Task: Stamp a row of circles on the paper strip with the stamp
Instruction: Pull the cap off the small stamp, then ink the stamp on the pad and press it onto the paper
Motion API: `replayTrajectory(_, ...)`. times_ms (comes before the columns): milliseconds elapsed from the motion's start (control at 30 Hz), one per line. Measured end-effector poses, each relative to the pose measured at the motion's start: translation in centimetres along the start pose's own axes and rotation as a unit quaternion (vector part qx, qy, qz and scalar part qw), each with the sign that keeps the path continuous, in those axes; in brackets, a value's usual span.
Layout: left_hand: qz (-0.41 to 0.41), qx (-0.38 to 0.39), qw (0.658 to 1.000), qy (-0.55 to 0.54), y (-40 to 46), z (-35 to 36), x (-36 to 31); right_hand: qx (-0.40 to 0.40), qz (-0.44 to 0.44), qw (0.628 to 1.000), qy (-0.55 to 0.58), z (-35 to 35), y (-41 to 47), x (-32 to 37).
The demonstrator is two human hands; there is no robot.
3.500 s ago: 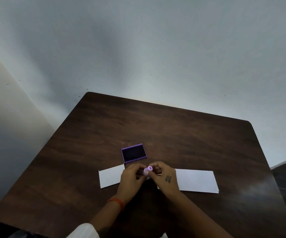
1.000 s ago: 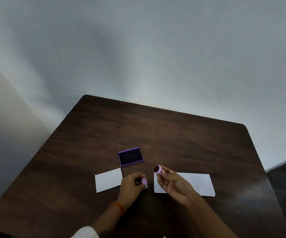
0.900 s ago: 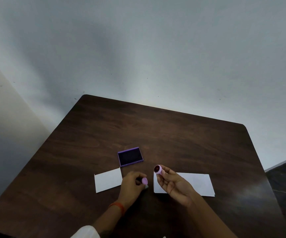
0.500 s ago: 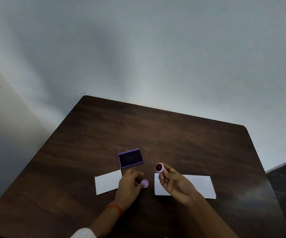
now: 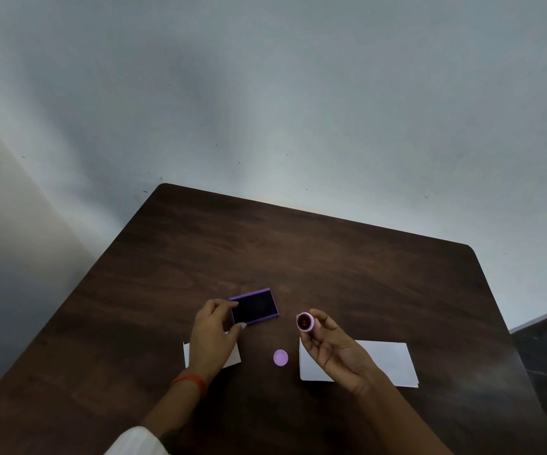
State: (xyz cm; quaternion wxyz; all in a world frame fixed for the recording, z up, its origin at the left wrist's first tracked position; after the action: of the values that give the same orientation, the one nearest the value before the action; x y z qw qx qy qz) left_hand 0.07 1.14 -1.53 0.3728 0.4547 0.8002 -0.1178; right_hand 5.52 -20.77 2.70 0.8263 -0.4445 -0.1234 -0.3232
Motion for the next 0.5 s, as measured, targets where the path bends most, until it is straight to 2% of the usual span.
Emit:
replayTrajectory(233, -0.018, 0.097, 0.995, 0.007, 1.5, 0.2, 1.6, -0.016, -0.004, 1.0, -0.004, 0.7, 0.5, -0.3)
replayTrajectory(500, -0.012, 0.128, 0.992, -0.008, 2.5, 0.5, 2.6, -0.042, -0.054, 0.995, -0.066, 1.9, 1.3, -0.9)
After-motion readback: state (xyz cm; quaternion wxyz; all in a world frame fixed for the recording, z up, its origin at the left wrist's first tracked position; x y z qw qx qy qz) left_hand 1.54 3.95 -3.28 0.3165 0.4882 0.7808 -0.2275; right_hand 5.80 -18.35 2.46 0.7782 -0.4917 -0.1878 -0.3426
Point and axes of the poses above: each hand's wrist, its own y-axis towards the middle knuckle, its own z-axis out of the palm, x = y × z, the point moved 1 cm from there along y, towards the middle knuckle, and after that the axes turned 10 degrees about -x, right-handed, at the moved point
